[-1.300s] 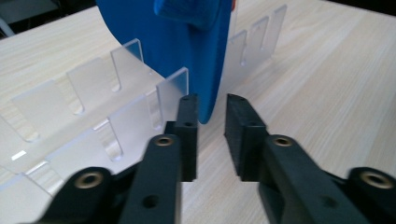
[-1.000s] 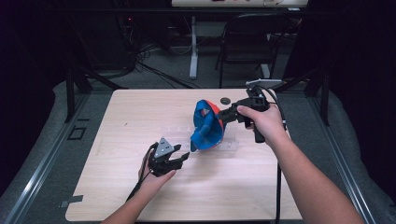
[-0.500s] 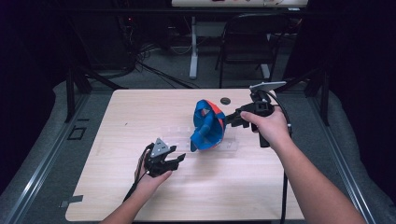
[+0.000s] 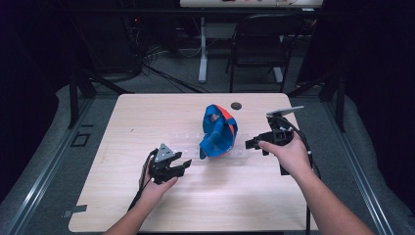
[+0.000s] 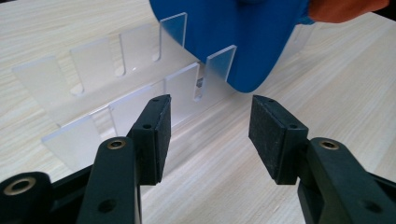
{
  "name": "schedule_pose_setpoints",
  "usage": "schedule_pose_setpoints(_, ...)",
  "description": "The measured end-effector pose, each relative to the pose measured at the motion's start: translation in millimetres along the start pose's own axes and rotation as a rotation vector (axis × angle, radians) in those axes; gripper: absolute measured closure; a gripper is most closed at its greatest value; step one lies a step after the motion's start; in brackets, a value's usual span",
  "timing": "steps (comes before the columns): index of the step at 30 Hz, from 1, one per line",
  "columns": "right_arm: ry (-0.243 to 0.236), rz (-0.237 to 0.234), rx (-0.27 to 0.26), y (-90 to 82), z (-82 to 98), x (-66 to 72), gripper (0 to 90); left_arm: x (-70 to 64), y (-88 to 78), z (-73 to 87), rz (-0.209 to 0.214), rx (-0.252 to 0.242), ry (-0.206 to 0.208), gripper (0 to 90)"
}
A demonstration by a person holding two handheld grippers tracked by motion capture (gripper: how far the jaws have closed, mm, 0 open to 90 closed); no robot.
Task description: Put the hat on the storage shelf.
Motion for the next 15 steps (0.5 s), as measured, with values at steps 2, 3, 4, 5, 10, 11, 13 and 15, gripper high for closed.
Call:
schedule_pose_setpoints(2, -0.012, -0.007, -0.012, 4.7, 8.1, -3.2, 53.5, 1.5, -1.2, -0.2, -0.002, -0.003, -0.002, 49.5)
schedule_pose_setpoints(3, -0.023, -0.007, -0.015, 7.7, 12.5, -5.0, 53.5, 2.2, -1.9, -0.6, -0.004, -0.006, -0.001, 49.4)
schedule_pose_setpoints(4, -0.028, -0.001, -0.019, 10.7, 17.1, -6.5, 53.5, 2.9, -2.7, -1.0, -0.003, -0.007, -0.004, 49.4)
schedule_pose_setpoints(5, -0.031, 0.002, -0.027, 14.1, 21.4, -8.0, 53.5, 3.5, -3.3, -1.3, -0.003, -0.010, -0.006, 49.4)
schedule_pose_setpoints(10, -0.034, -0.002, -0.072, 25.5, 41.7, -13.9, 52.7, 5.0, -5.5, -1.9, -0.018, -0.013, -0.018, 49.2)
schedule_pose_setpoints(11, -0.037, -0.001, -0.083, 27.4, 45.2, -14.4, 52.7, 4.9, -5.6, -2.2, -0.015, -0.015, -0.021, 49.1)
schedule_pose_setpoints(13, -0.051, 0.012, -0.125, 29.5, 51.5, -15.7, 50.9, 3.5, -6.4, -3.1, -0.005, -0.020, -0.019, 48.6)
schedule_pose_setpoints(15, -0.069, 0.051, -0.159, 32.5, 58.0, -17.0, 51.1, 1.4, -6.6, -3.3, -0.003, -0.014, -0.005, 48.3)
Point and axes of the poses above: each handheld gripper's, and its own axes: y roughly forward along the jaws, z roughly out of its underside, x roughly to its left, the point moved 2 cm from there along y, roughly forward along the jaws, and after that the axes turned 13 degrees about z, right-handed, at the moved point
